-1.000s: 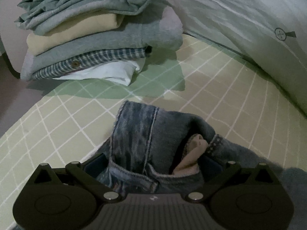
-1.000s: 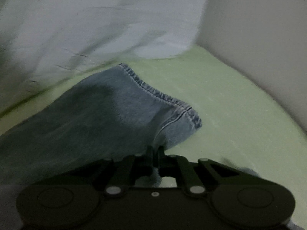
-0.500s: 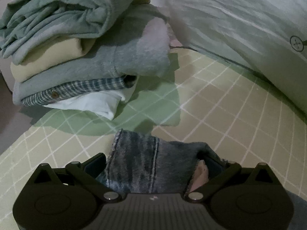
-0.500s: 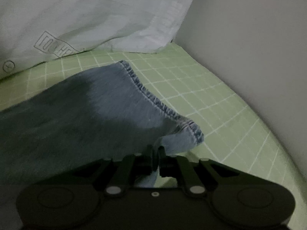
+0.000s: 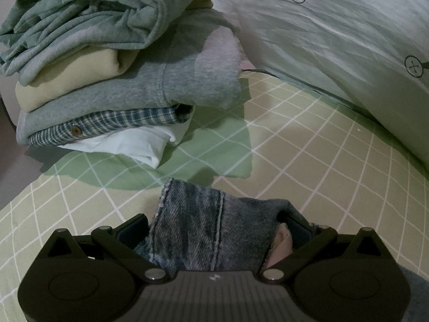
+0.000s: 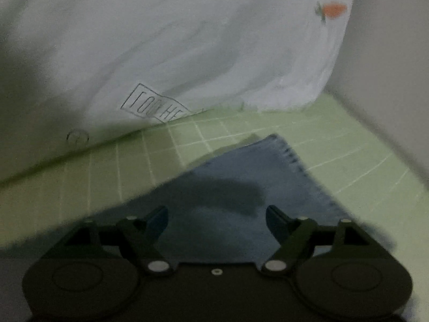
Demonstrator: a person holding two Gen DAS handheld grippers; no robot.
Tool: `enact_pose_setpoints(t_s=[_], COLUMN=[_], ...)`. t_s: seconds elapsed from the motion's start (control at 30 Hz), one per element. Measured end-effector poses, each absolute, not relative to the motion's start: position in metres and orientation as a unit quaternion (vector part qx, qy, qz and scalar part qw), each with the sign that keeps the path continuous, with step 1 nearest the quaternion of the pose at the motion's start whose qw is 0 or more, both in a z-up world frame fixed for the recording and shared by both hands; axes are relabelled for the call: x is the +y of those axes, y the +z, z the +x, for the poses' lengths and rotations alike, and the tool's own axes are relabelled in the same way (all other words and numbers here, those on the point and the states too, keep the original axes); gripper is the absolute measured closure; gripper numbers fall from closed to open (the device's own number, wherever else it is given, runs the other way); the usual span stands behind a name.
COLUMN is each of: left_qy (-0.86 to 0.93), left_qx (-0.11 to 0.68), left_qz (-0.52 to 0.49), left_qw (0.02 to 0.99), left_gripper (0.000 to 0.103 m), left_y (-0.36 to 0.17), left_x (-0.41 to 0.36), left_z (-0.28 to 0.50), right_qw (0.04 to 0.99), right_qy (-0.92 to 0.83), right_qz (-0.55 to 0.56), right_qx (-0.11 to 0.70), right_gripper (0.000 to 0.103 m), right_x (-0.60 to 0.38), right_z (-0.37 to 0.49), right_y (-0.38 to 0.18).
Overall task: Fold clothes
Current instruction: 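Grasp the jeans leg hem with the right gripper while the left gripper holds the waistband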
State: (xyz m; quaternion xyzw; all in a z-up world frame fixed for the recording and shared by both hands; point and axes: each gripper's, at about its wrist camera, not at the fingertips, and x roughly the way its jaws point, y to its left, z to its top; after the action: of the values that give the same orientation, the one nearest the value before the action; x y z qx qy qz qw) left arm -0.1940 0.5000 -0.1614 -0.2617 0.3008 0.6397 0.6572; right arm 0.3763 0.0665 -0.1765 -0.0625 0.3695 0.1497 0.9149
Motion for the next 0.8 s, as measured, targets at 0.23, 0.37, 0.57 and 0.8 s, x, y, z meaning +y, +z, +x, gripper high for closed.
enact_pose_setpoints(t_s=[0.23, 0.37, 0.57, 0.8], left_qy=[0.649, 0.655, 0.661, 0.658], left_qx=[0.287, 0.279, 0.271, 0.275], left_qz=[-0.251, -0.243, -0.236, -0.244], left_qw=[0.659, 0.658, 0.659, 0.657], left_gripper=[0.0, 0.0, 0.0, 0.0], left_y=[-0.164, -0.165, -0.168, -0.167], left_x=[0.496, 0.495, 0.496, 0.499], left_z=[-0.193, -0.191, -0.19, -0.19], right_qw=[0.92, 0.924, 0.926, 0.921], right_qy=[0.135, 0.119, 0.121, 0.109], right_qz=[-0.019, -0.021, 0.001, 0.016], right_qx=[0.368, 0.363, 0.358, 0.374], right_gripper=[0.083, 0.097, 0.097, 0.103], right_x=[0.088, 0.097, 0.102, 0.127], right_z=[0.409, 0.418, 0.435, 0.491], right_y=[-0.179, -0.179, -0.181, -0.183])
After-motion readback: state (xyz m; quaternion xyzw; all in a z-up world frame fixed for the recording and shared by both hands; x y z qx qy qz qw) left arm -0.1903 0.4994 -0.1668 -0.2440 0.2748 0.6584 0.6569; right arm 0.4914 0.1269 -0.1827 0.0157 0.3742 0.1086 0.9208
